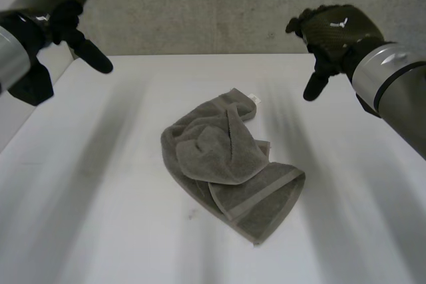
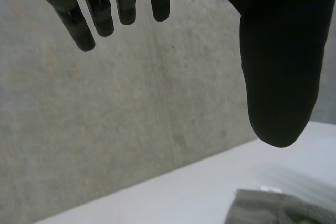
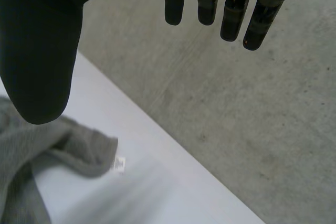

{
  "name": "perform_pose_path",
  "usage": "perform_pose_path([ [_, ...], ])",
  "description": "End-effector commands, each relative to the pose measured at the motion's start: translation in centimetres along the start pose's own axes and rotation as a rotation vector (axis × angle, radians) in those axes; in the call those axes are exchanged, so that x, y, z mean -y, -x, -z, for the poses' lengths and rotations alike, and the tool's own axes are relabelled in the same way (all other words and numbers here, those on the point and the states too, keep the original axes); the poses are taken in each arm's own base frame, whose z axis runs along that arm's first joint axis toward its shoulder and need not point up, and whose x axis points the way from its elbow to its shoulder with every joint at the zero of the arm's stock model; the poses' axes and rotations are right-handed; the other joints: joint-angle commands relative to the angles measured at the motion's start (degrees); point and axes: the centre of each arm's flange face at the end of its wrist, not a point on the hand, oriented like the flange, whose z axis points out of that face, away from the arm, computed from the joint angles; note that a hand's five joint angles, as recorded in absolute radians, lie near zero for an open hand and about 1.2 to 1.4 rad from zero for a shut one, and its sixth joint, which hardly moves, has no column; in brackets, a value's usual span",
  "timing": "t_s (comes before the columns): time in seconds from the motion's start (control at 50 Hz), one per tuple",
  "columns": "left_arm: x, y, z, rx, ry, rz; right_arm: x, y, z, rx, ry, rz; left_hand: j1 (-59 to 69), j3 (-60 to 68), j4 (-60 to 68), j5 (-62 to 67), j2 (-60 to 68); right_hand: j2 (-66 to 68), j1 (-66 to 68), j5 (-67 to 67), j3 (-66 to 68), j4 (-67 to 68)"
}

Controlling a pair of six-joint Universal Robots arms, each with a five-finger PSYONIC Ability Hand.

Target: Fold the towel.

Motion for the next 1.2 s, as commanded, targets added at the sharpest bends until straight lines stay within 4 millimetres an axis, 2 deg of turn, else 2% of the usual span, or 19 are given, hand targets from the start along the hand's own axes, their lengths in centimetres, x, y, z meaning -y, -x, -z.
perform_pose_path([
  [0.02, -4.4, -0.5, -1.7, -0.052, 0.096, -0.034, -3.2, 1.2, -0.4, 0.048, 0.138, 0.162, 2.89, 3.02, 3.01, 0.96, 3.09, -2.46, -1.14, -2.32, -1.71, -3.0],
  [0.16, -11.2, -3.1, -2.9, -0.166, 0.241, -0.191, -7.2, 5.6, -1.4, 0.18, 0.25, 0.177, 7.43, 7.56, 7.55, 5.49, 7.63, -2.46, -1.14, -2.32, -1.71, -3.0],
  [0.22, -14.1, -5.2, -2.4, -0.235, 0.31, -0.219, -9.4, 5.9, -2.2, 0.171, 0.318, 0.184, 8.1, 8.23, 8.22, 6.17, 8.3, -2.46, -1.14, -2.32, -1.71, -3.0],
  [0.34, -18.4, -8.3, -1.4, -0.329, 0.378, -0.233, -11.1, 6.0, -2.1, 0.146, 0.386, 0.19, 11.28, 11.41, 11.4, 9.35, 11.48, -2.46, -1.14, -2.32, -1.71, -3.0],
  [0.44, -20.4, -10.4, -1.6, -0.382, 0.336, -0.25, -12.2, 6.2, -1.1, 0.162, 0.428, 0.185, 22.03, 22.16, 22.15, 20.1, 22.24, -2.46, -1.14, -2.32, -1.71, -3.0],
  [0.52, -21.8, -10.5, -2.3, -0.364, 0.315, -0.261, -12.8, 5.8, -0.7, 0.147, 0.433, 0.181, 24.93, 25.06, 25.05, 22.99, 25.13, -2.46, -1.14, -2.32, -1.71, -3.0],
  [0.56, -22.8, -10.2, -3.1, -0.333, 0.301, -0.285, -13.0, 5.3, -0.4, 0.12, 0.413, 0.177, 43.99, 44.11, 44.1, 42.05, 44.19, -2.46, -1.14, -2.32, -1.71, -3.0],
  [0.58, -22.8, -10.2, -3.1, -0.333, 0.301, -0.285, -13.0, 5.3, -0.4, 0.12, 0.413, 0.177, 44.1, 44.23, 44.22, 42.17, 44.3, -2.46, -1.14, -2.32, -1.71, -3.0],
  [0.6, -22.9, -10.1, -3.4, -0.316, 0.292, -0.303, -13.0, 5.1, -0.4, 0.105, 0.395, 0.176, 59.09, 59.22, 59.21, 57.16, 59.29, -2.46, -1.14, -2.32, -1.71, -3.0],
  [0.64, -22.7, -10.0, -3.6, -0.307, 0.284, -0.318, -13.1, 5.0, -0.4, 0.093, 0.375, 0.174, 70.21, 70.34, 70.33, 68.28, 70.41, -2.46, -1.14, -2.32, -1.71, -3.0],
  [0.68, -22.2, -10.0, -3.7, -0.3, 0.269, -0.326, -13.3, 4.8, -0.5, 0.078, 0.356, 0.168, 70.32, 70.45, 70.44, 68.39, 70.52, -2.21, -0.89, -2.07, -1.45, -2.75],
  [0.76, -17.8, -10.3, -3.4, -0.288, 0.162, -0.326, -13.3, 4.7, -1.1, 0.048, 0.315, 0.091, 70.32, 70.45, 70.44, 68.39, 70.52, -2.21, -0.89, -2.07, -1.45, -2.75],
  [0.78, -17.8, -10.3, -3.4, -0.288, 0.162, -0.326, -13.3, 4.7, -1.1, 0.048, 0.315, 0.09, 70.32, 70.45, 70.44, 68.39, 70.52, -2.21, -0.89, -2.07, -1.45, -2.75],
  [0.82, -14.4, -10.5, -3.0, -0.274, 0.081, -0.321, -13.3, 4.5, -1.6, 0.041, 0.309, -0.016, 70.32, 70.45, 70.44, 68.39, 70.52, -2.46, -1.14, -2.32, -1.71, -3.0],
  [0.88, -12.1, -10.5, -2.4, -0.269, 0.029, -0.318, -13.5, 5.1, -2.2, 0.089, 0.298, -0.14, 70.32, 70.45, 70.44, 68.39, 70.52, -2.46, -1.14, -2.32, -1.71, -3.0],
  [1.02, -8.8, -10.5, -1.1, -0.262, -0.05, -0.32, -14.0, 7.4, -2.9, 0.232, 0.298, -0.395, 70.32, 70.45, 70.44, 68.39, 70.52, -2.46, -1.14, -2.32, -1.71, -3.0],
  [1.12, -7.2, -10.6, -0.5, -0.259, -0.092, -0.319, -16.1, 8.1, -4.8, 0.222, 0.346, -0.556, 70.32, 70.45, 70.44, 68.39, 70.52, -2.46, -1.14, -2.32, -1.71, -3.0],
  [1.18, -6.3, -10.5, -0.2, -0.254, -0.12, -0.325, -17.4, 8.5, -6.0, 0.218, 0.369, -0.606, 70.32, 70.45, 70.44, 68.39, 70.52, 8.56, 9.88, 8.7, 9.31, 8.02],
  [1.2, -5.8, -10.6, 0.0, -0.253, -0.134, -0.326, -17.5, 8.6, -6.4, 0.214, 0.363, -0.604, 70.32, 70.45, 70.44, 68.39, 70.52, 31.7, 33.03, 31.84, 32.46, 31.16],
])
